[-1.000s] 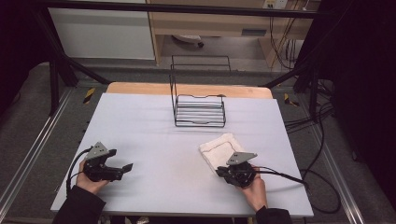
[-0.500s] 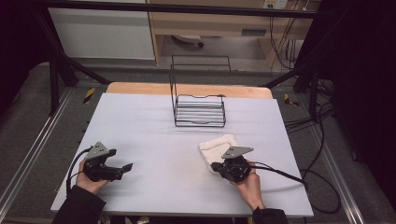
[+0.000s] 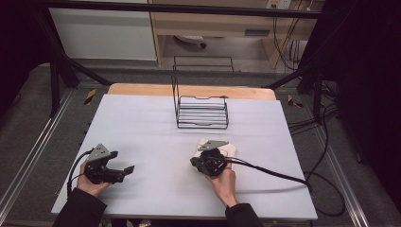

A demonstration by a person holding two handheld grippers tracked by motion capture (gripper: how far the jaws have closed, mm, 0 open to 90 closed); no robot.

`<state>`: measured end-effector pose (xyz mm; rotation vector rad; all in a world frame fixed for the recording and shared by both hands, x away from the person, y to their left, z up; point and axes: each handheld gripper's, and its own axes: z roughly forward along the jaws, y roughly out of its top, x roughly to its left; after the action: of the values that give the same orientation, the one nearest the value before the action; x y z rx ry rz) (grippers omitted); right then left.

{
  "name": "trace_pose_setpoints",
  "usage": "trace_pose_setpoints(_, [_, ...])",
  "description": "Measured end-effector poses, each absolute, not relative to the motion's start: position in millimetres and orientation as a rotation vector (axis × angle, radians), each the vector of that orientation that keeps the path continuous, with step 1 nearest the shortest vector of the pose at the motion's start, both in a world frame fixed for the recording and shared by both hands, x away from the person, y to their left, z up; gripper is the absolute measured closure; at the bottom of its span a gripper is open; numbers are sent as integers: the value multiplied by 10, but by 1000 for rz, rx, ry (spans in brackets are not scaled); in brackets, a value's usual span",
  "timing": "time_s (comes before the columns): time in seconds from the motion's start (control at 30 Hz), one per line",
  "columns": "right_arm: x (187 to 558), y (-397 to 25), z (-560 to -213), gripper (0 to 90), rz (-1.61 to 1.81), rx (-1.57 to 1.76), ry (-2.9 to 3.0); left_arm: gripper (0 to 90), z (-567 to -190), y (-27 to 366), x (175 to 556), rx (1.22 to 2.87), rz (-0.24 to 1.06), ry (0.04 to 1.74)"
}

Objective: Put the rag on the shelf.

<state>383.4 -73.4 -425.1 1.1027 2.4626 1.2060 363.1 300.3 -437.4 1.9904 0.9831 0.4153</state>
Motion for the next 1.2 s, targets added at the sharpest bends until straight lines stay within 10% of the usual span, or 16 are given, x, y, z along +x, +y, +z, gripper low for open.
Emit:
trace_pose_setpoints(0.37, [3971,-524,-4359,847,1227,1196,2450,65,-4367,2988,3625,1994,415,978])
trace_pose_setpoints(0.77, [3868,-1039,-4055,369,1253,983,2442,65,-4348,2914,3602,2000,418,976])
trace_pose_setpoints(1.2, [3481,-1590,-4373,585,1220,992,2546,64,-4371,2871,3608,2010,412,983])
